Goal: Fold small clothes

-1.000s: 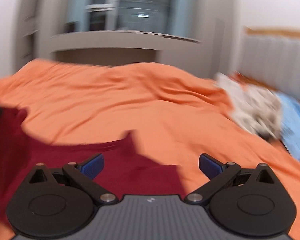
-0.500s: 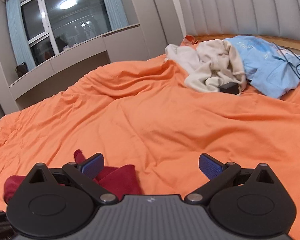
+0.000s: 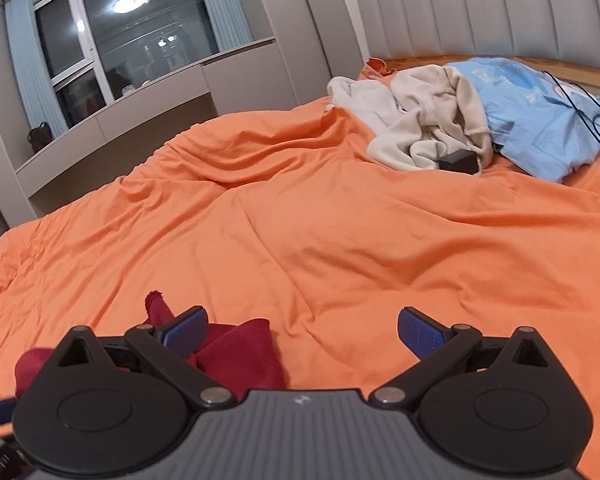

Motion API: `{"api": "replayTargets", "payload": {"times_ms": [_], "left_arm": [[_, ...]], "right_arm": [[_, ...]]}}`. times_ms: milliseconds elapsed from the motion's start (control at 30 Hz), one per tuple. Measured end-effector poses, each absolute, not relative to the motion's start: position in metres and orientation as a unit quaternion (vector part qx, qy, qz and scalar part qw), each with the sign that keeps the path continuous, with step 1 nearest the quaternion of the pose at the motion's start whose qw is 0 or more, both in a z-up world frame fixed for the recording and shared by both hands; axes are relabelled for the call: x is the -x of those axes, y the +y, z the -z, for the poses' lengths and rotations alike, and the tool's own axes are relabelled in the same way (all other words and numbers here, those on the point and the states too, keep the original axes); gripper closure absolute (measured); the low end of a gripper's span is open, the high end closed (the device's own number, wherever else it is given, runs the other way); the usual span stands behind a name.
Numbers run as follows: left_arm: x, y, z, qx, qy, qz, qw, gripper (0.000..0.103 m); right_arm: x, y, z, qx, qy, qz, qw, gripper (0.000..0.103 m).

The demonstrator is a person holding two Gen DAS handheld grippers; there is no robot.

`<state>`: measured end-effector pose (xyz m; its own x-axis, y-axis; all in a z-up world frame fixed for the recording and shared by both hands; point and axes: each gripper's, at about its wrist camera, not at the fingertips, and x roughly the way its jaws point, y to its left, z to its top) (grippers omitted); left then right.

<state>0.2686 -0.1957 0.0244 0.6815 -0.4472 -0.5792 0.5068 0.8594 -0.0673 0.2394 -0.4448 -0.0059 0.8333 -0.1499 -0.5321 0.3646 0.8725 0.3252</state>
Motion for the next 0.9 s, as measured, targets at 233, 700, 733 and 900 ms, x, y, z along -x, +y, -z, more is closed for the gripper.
{"api": "replayTargets", "payload": {"times_ms": [233, 700, 733, 900], "left_arm": [[-0.293, -0.232, -0.034, -0.096, 0.299, 0.326, 0.892, 0.02], [-0.277, -0.179, -0.036, 0.017, 0.303, 0.341, 0.89, 0.0], [-0.273, -0.171, -0.039, 0.021, 0.295, 0.335, 0.895, 0.001], [-0.269, -0.132, -0.043, 0.031, 0.305, 0.255, 0.917, 0.001]], "right_arm": [[-0.235, -0.453, 0.006, -0.227, 0.246, 0.152, 0.93, 0.0], [-0.242, -0.453, 0.013, -0.242, 0.263, 0.136, 0.924, 0.0], [-0.244, -0.449, 0.014, -0.239, 0.267, 0.13, 0.925, 0.0], [-0.25, -0.423, 0.013, -0.212, 0.27, 0.08, 0.936, 0.0]]}}
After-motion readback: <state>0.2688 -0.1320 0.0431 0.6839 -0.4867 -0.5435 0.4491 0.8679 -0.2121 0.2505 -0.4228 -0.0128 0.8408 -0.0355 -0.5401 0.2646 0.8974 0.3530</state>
